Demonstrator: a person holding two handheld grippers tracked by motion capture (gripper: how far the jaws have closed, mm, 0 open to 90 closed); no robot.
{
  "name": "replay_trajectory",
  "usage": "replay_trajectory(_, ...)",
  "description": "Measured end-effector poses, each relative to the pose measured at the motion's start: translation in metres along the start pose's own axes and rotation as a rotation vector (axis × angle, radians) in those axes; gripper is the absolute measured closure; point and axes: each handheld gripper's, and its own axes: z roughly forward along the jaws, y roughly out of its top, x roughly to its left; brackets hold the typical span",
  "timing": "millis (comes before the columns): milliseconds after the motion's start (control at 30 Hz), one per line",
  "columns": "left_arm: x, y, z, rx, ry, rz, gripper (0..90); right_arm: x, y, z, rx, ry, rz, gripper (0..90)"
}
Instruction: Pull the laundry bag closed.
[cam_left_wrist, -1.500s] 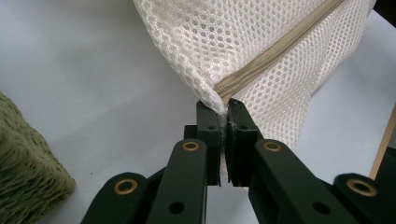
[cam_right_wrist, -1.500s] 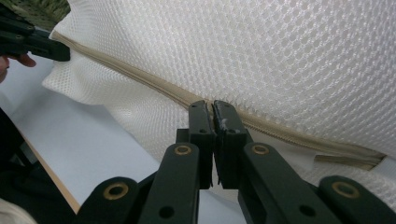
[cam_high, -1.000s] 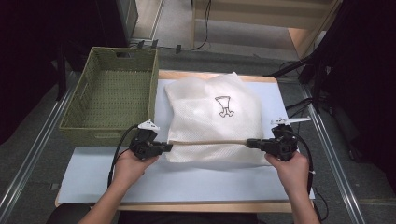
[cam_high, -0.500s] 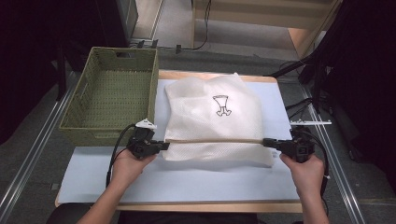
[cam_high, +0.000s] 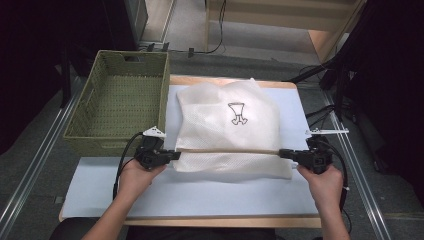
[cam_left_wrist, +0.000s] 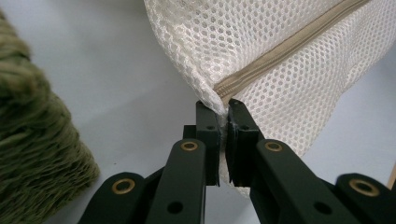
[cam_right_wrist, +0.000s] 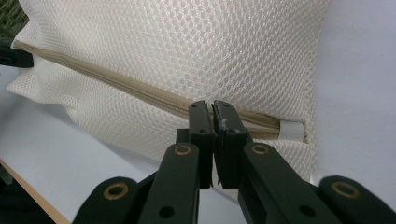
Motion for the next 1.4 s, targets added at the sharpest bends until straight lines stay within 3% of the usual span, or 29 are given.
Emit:
replay_trajectory(800, 0.006, -0.002, 0.002, 0.02, 0.019, -0.016, 86.2, -0.018, -0.003, 0.011, 0.033, -0.041, 0.024, 88.3)
replay_trajectory(1200, 0.008, -0.002, 0.004, 0.032, 0.023, -0.028, 86.2, -0.035, -0.005, 0.016, 0.055, -0.111, 0.043, 88.1)
replay_trajectory(1400, 0.009, -0.002, 0.004, 0.03, 0.023, -0.025, 86.0, -0.044, -0.006, 0.018, 0.054, -0.097, 0.069, 88.0)
